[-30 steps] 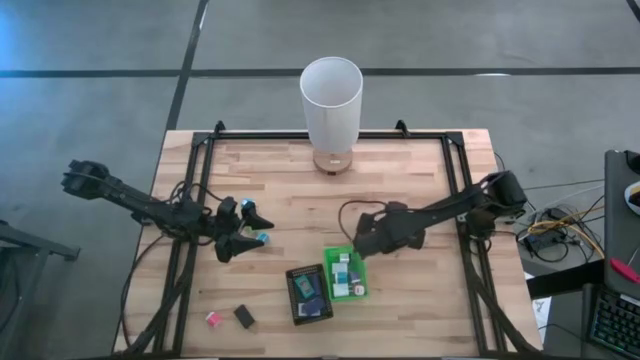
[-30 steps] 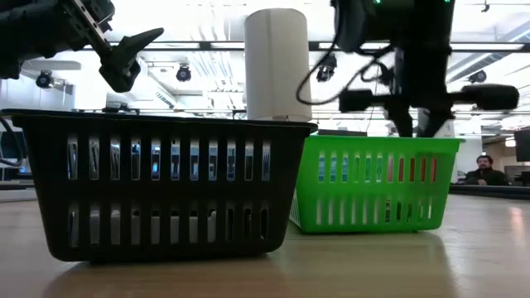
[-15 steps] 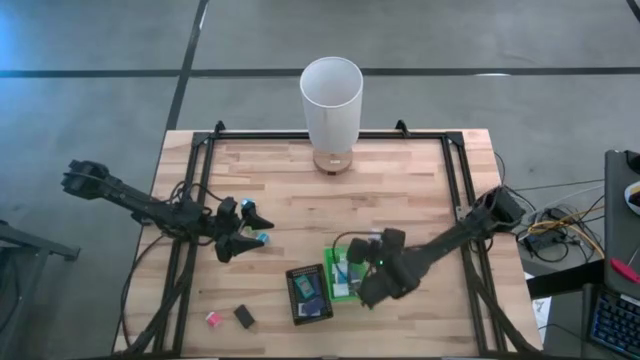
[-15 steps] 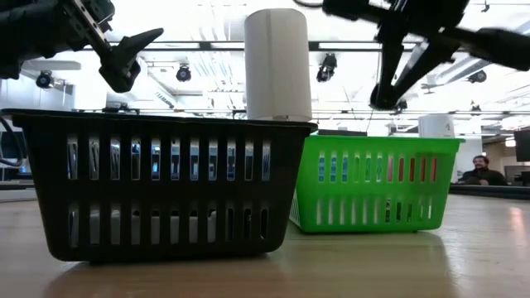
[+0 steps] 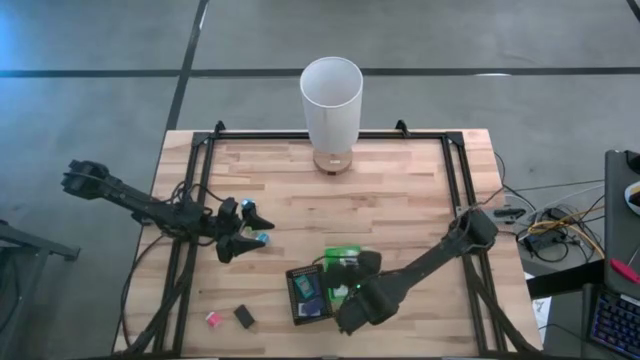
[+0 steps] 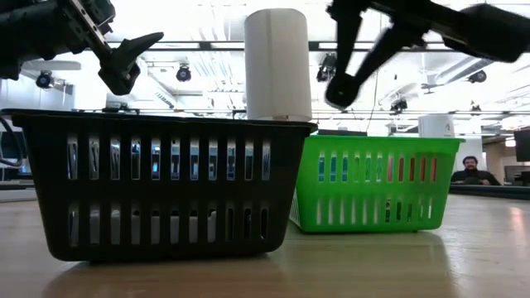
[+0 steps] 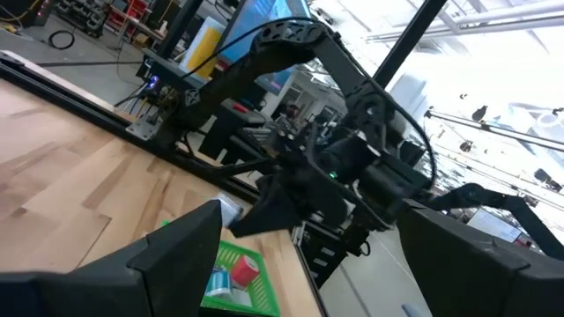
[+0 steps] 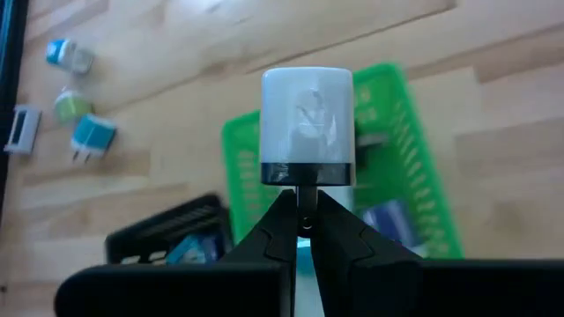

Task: Pick & Place Office items
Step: Put the white black charger adapter into the green bin, then put the black digital clock into the black bin

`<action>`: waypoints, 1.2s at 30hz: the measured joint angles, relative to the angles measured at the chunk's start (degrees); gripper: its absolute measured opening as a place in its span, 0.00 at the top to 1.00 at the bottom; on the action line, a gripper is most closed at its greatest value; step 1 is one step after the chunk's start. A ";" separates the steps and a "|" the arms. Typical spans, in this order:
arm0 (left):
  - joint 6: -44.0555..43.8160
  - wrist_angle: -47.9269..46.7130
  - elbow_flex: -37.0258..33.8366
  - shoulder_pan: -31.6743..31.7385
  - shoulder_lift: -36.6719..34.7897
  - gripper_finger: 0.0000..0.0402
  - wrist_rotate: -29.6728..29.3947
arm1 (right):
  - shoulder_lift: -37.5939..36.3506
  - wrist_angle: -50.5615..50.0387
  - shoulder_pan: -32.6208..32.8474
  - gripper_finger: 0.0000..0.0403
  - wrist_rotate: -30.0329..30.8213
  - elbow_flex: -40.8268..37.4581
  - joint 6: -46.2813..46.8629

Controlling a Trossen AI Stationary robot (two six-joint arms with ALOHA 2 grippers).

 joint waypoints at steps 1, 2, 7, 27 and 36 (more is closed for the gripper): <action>0.00 0.00 0.00 -0.01 0.00 0.15 0.02 | 0.92 -0.63 0.02 0.97 -0.14 1.61 -0.28; 0.00 0.00 0.00 -0.01 0.00 0.15 -0.01 | 1.72 -1.33 0.02 0.97 -0.50 2.98 -0.37; 0.00 -0.01 0.00 0.00 0.00 0.15 0.02 | 5.50 -5.71 0.00 0.97 -2.94 8.94 -0.46; 0.00 -0.68 0.00 0.01 0.00 0.15 -0.01 | 7.27 -9.72 -0.34 0.72 -6.69 10.85 1.52; 0.00 -1.37 0.00 0.01 0.00 0.15 0.01 | 3.42 -19.01 -2.94 0.71 -0.43 11.17 -9.73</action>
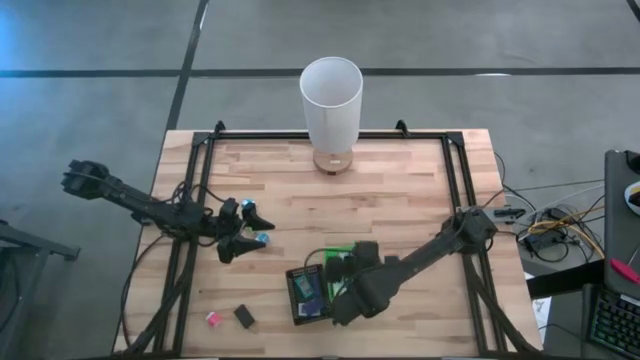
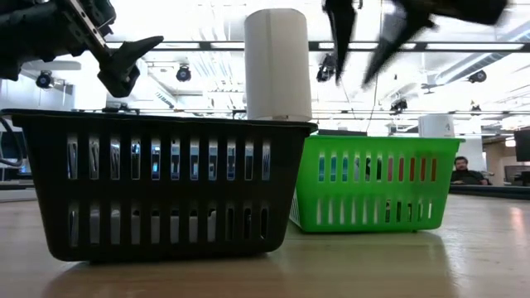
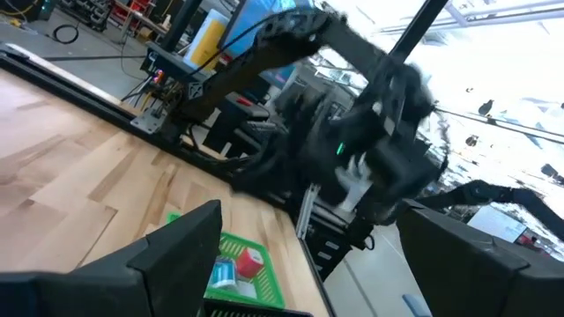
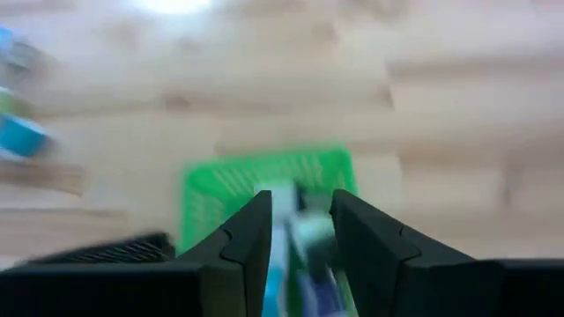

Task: Pick & Place Office items
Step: Put the black digital clock into the black bin

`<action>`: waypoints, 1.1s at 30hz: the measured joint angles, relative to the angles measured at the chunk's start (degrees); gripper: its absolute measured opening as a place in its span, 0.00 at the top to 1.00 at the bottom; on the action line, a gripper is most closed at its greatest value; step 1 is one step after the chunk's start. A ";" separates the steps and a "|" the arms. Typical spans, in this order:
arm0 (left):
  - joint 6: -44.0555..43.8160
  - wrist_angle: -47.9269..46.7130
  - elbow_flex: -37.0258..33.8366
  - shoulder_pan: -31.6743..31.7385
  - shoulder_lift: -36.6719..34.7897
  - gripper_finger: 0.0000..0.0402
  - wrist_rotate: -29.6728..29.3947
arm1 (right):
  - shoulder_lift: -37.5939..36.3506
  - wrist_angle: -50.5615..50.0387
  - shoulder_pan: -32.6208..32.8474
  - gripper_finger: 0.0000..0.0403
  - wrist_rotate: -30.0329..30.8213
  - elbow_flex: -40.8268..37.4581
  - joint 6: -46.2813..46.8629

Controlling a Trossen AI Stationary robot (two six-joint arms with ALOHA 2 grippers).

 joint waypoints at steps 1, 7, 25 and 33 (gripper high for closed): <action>0.00 -0.26 -0.02 0.00 -0.06 0.15 -0.02 | -1.22 0.22 -0.36 0.72 1.97 -0.01 -2.21; 0.00 -0.77 -0.02 0.00 0.22 0.15 -0.02 | -6.55 0.26 -2.18 0.75 10.93 -0.41 -17.78; 0.00 -1.07 -0.02 0.00 0.24 0.15 -0.02 | -12.79 5.59 -3.94 0.80 17.85 -0.80 -45.57; 1.12 -1.15 -0.02 -0.02 0.24 0.15 -0.57 | -9.05 6.77 -4.27 0.80 18.03 -2.00 -70.55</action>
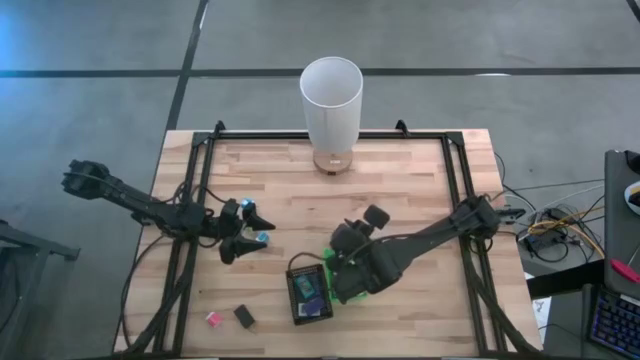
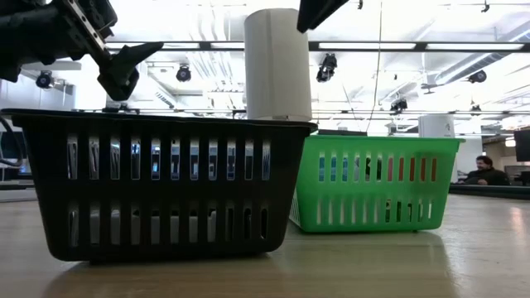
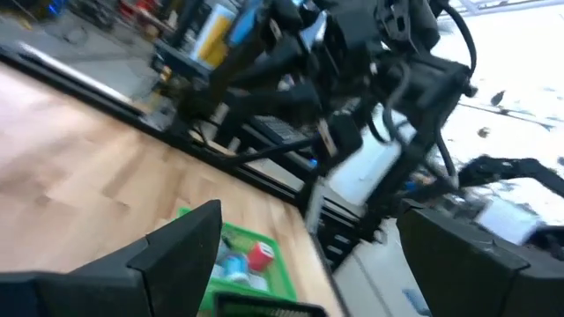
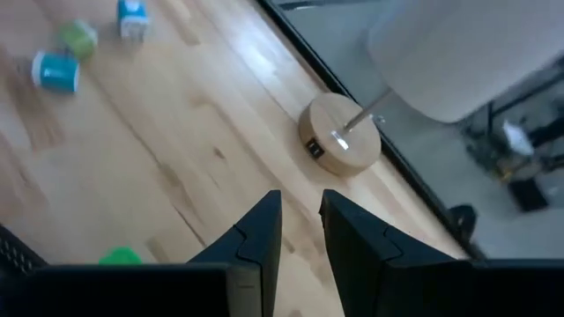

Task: Pick & Place Office items
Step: Put the black digital clock into the black bin

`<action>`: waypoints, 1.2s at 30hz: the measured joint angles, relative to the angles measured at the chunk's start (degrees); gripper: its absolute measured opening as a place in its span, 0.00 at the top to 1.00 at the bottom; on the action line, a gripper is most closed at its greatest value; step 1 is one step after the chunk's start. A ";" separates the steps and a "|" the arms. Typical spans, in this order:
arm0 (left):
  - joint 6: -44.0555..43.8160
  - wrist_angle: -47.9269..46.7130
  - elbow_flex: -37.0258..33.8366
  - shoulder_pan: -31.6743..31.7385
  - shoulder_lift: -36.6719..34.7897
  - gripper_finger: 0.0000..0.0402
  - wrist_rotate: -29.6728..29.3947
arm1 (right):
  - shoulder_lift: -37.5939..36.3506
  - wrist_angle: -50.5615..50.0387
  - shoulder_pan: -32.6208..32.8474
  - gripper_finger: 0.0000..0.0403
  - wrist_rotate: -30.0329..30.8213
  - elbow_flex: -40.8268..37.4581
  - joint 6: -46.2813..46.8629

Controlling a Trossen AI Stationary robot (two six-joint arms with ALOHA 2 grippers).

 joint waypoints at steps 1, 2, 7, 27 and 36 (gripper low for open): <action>1.29 0.19 0.00 0.00 0.04 0.15 -1.02 | 0.47 -0.02 -0.03 0.80 0.13 -0.15 -1.07; 2.08 0.39 0.00 0.00 0.03 0.15 -2.14 | 1.09 -0.04 -0.07 0.80 0.91 -0.25 -1.85; 2.75 0.57 0.00 0.03 -0.17 0.15 -4.56 | 3.13 -0.11 -0.23 0.79 9.08 -1.39 -4.55; 0.42 0.09 0.00 0.09 0.05 0.15 -6.25 | -25.89 -5.98 16.50 0.80 10.48 -33.93 27.35; 1.12 -0.28 0.00 0.11 0.09 0.15 -11.47 | -36.10 -3.86 23.13 0.82 11.07 -58.29 53.97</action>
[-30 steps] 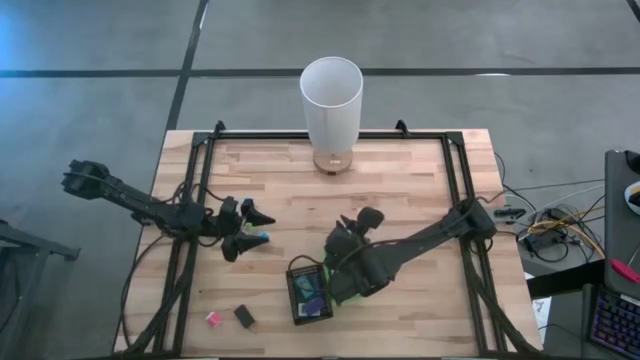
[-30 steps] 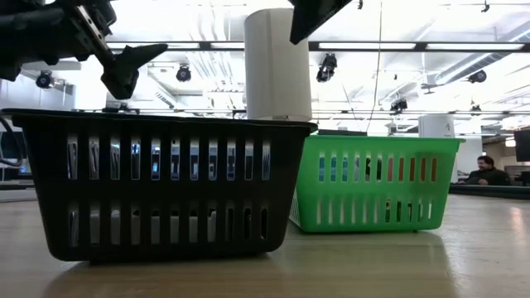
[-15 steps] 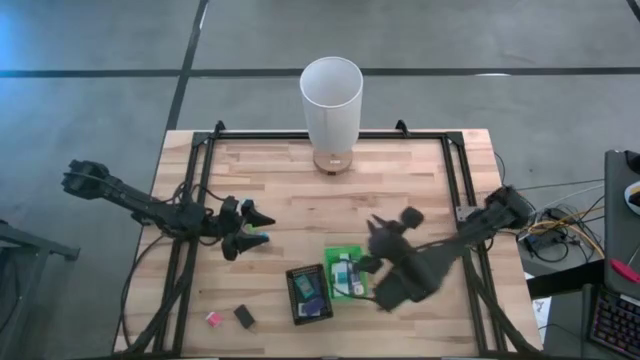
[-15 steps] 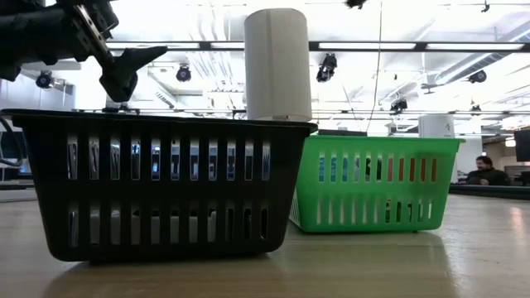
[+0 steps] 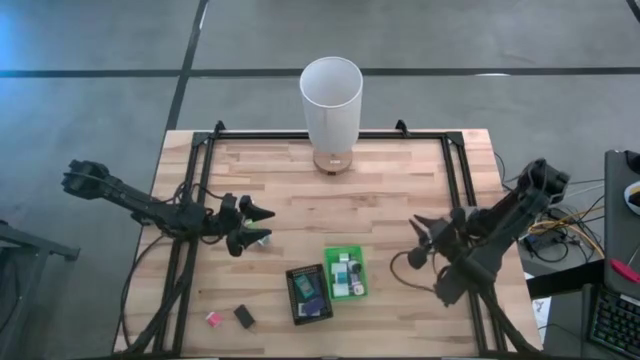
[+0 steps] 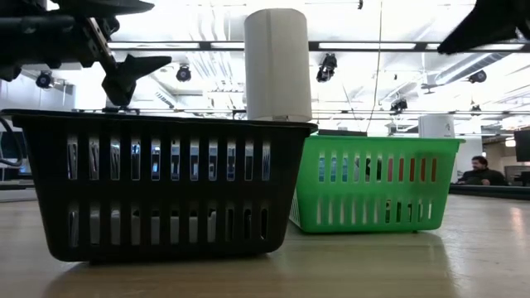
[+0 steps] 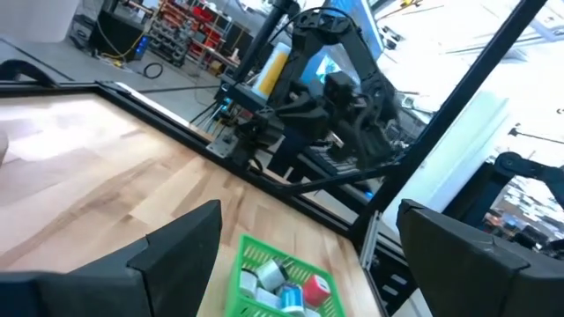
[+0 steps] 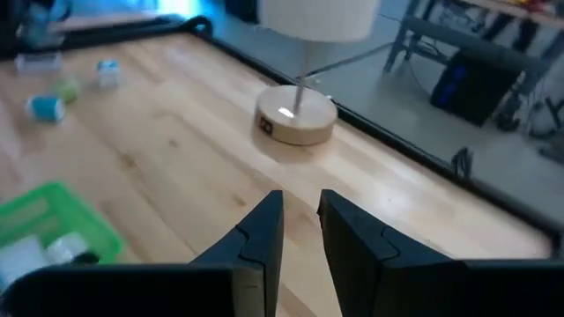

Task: Pick & Place Office items
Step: Put the black digital clock into the black bin

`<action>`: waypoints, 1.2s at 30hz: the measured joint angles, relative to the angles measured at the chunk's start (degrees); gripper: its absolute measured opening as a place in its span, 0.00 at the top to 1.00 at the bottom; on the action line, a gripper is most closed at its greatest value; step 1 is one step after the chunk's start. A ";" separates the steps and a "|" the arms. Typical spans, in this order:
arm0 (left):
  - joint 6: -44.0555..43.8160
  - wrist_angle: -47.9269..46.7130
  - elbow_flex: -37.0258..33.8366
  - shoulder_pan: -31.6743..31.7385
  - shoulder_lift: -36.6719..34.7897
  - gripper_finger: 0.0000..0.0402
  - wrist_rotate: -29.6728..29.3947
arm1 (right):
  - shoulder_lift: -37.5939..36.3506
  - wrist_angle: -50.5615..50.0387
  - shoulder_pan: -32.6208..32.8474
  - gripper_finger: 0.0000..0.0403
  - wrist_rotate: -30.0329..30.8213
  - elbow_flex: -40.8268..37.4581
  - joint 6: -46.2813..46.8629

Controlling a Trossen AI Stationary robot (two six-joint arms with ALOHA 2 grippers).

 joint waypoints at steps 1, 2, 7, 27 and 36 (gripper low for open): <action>0.30 -0.04 0.00 0.00 0.00 0.15 0.02 | -0.60 -0.05 -0.35 0.82 0.96 -1.69 3.79; 0.51 -0.04 0.00 0.00 0.00 0.15 0.00 | -1.02 -0.12 -0.83 0.82 2.10 -2.98 7.48; -0.33 -0.12 0.00 0.00 0.00 0.15 0.00 | -3.09 -0.01 -2.60 0.79 4.60 -7.57 16.29; -21.78 -27.44 5.45 -1.19 1.89 0.15 14.27 | 3.21 32.96 -2.96 0.83 11.29 -9.10 -15.47; -41.86 -85.29 26.10 -3.33 13.11 0.15 28.73 | 4.52 41.76 -3.18 0.81 8.44 -9.06 -31.65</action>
